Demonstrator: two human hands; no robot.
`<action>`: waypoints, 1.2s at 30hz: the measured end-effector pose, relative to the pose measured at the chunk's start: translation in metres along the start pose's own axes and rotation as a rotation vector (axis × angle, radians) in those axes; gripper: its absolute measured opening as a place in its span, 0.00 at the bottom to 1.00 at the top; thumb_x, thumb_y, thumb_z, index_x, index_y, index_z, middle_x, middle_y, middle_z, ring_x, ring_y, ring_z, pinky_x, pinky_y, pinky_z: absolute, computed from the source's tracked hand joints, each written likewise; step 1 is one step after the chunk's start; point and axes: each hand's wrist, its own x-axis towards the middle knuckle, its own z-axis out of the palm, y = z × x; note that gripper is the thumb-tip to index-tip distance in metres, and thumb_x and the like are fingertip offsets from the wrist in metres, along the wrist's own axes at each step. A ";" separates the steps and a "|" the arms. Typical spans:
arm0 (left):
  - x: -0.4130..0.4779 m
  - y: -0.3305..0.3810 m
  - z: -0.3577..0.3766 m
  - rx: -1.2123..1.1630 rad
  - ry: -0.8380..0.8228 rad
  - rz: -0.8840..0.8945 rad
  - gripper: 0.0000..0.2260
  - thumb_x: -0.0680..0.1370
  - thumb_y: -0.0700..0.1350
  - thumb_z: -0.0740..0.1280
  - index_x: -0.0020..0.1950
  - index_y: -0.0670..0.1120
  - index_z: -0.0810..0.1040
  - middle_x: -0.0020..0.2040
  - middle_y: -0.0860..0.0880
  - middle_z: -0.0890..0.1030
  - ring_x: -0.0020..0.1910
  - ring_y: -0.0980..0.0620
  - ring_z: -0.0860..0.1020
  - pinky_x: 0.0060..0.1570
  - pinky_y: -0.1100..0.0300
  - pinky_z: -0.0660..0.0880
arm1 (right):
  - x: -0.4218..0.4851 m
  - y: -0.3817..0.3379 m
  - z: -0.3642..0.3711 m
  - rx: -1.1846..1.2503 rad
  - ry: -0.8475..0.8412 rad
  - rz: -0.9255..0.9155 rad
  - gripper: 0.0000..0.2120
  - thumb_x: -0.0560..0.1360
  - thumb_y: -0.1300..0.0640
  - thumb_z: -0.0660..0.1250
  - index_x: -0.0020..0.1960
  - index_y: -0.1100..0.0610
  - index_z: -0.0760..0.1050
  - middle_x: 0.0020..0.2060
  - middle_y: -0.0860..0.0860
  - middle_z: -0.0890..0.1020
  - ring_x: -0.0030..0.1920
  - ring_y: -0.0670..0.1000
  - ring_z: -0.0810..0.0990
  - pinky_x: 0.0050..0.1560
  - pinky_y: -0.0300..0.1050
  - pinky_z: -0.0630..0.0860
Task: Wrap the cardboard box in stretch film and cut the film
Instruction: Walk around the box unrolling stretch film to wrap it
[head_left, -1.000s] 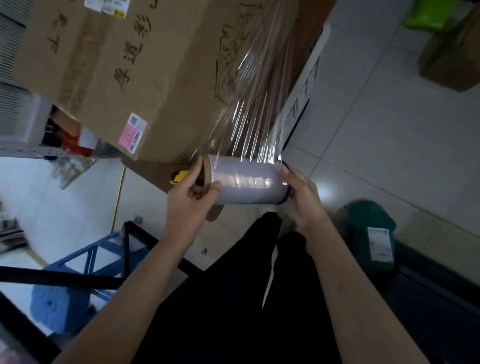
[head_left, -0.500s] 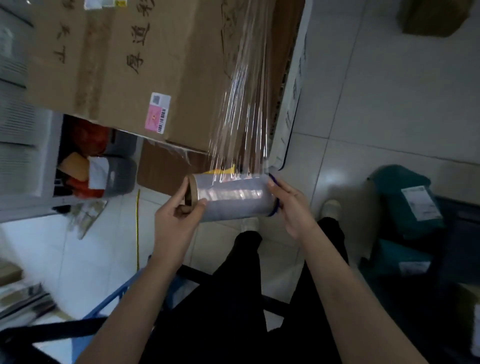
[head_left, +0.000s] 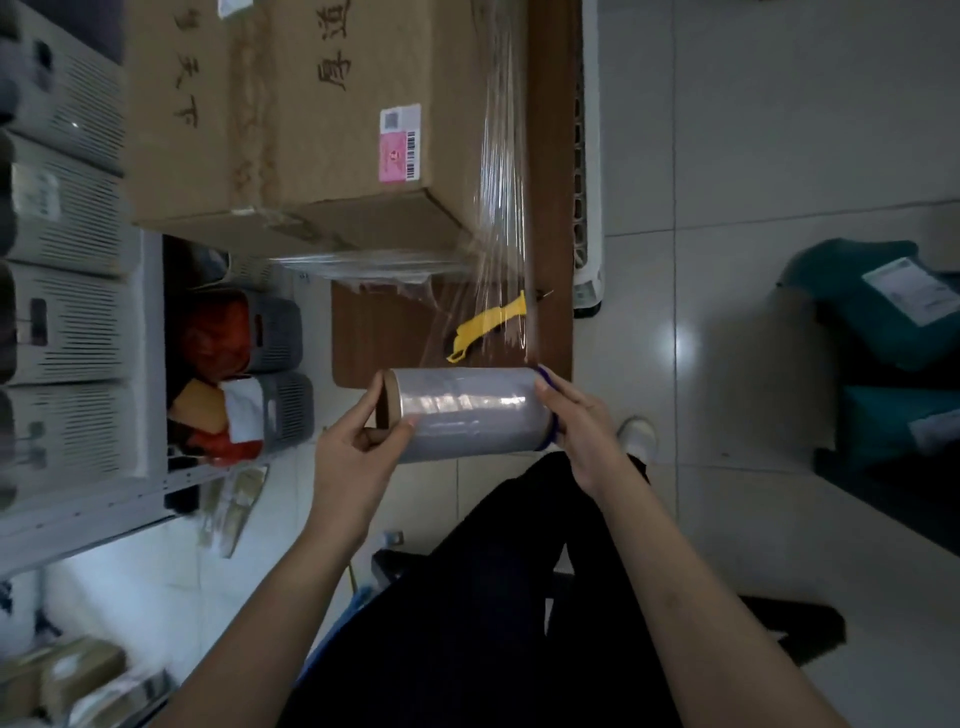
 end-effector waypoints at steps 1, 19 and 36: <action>0.002 -0.004 -0.004 0.007 -0.012 0.003 0.25 0.75 0.40 0.69 0.71 0.50 0.69 0.34 0.70 0.80 0.40 0.68 0.78 0.57 0.56 0.75 | 0.000 0.006 0.002 0.021 0.006 0.002 0.19 0.73 0.56 0.69 0.64 0.54 0.75 0.53 0.51 0.82 0.51 0.48 0.81 0.49 0.41 0.79; 0.080 -0.042 -0.136 0.133 -0.345 0.312 0.25 0.74 0.39 0.70 0.68 0.55 0.70 0.44 0.52 0.81 0.38 0.63 0.76 0.42 0.71 0.75 | 0.013 0.139 0.131 0.351 0.176 -0.210 0.21 0.73 0.54 0.69 0.65 0.56 0.75 0.59 0.54 0.81 0.60 0.54 0.79 0.58 0.48 0.76; 0.193 -0.048 -0.223 0.303 -0.597 0.481 0.23 0.75 0.39 0.69 0.69 0.45 0.71 0.40 0.54 0.79 0.33 0.66 0.76 0.38 0.74 0.72 | 0.049 0.201 0.265 0.745 0.314 -0.368 0.19 0.75 0.58 0.66 0.66 0.57 0.73 0.58 0.54 0.80 0.55 0.50 0.80 0.49 0.37 0.79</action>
